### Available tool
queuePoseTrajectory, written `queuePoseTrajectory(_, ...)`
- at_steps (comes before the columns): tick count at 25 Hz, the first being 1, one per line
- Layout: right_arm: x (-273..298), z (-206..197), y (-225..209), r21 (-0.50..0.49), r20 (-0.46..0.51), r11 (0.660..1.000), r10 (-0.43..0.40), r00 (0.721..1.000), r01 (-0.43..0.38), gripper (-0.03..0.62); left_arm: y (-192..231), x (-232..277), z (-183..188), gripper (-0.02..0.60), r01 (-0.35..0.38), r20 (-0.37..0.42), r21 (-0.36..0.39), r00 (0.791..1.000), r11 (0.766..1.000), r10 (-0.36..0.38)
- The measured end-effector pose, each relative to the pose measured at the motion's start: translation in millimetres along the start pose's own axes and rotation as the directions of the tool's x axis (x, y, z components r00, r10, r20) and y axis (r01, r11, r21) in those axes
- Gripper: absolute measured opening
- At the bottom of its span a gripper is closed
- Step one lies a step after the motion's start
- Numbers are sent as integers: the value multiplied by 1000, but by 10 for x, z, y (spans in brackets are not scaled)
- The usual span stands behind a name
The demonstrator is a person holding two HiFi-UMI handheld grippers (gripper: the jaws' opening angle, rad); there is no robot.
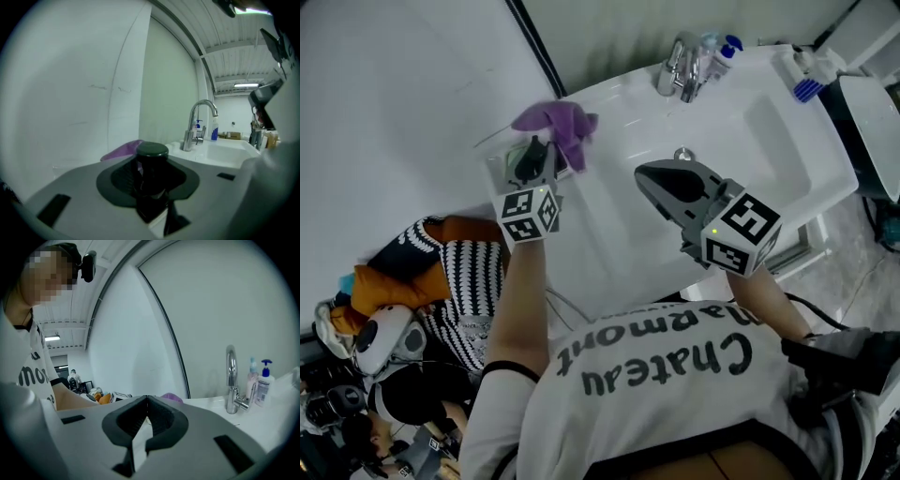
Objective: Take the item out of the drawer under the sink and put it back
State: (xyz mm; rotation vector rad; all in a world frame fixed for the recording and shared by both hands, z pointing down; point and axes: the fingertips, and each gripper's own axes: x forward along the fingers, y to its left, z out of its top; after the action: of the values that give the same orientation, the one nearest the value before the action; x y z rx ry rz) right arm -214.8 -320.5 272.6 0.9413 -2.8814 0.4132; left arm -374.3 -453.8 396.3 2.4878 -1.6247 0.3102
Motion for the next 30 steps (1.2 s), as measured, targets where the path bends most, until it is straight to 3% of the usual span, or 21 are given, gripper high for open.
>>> queuePoseTrajectory(6, -153, 49, 63, -33, -22, 998, -51, 998, 50, 12, 84, 8, -9, 183, 11, -1, -43, 1000, 999, -11)
queuePoseTrajectory(14, -261, 81, 112, -60, -37, 994, -92, 995, 90, 11, 72, 2, -21, 195, 26, 10, -90, 1000, 996, -25)
queuePoseTrajectory(24, -253, 64, 109, -57, -55, 994, -92, 994, 89, 12, -10, -10, -63, 233, 69, -14, -51, 997, 996, -70)
queuePoseTrajectory(30, -254, 40, 190, -73, -51, 995, -74, 996, 70, 11, 32, -152, -22, 233, 35, 16, -75, 999, 997, -34)
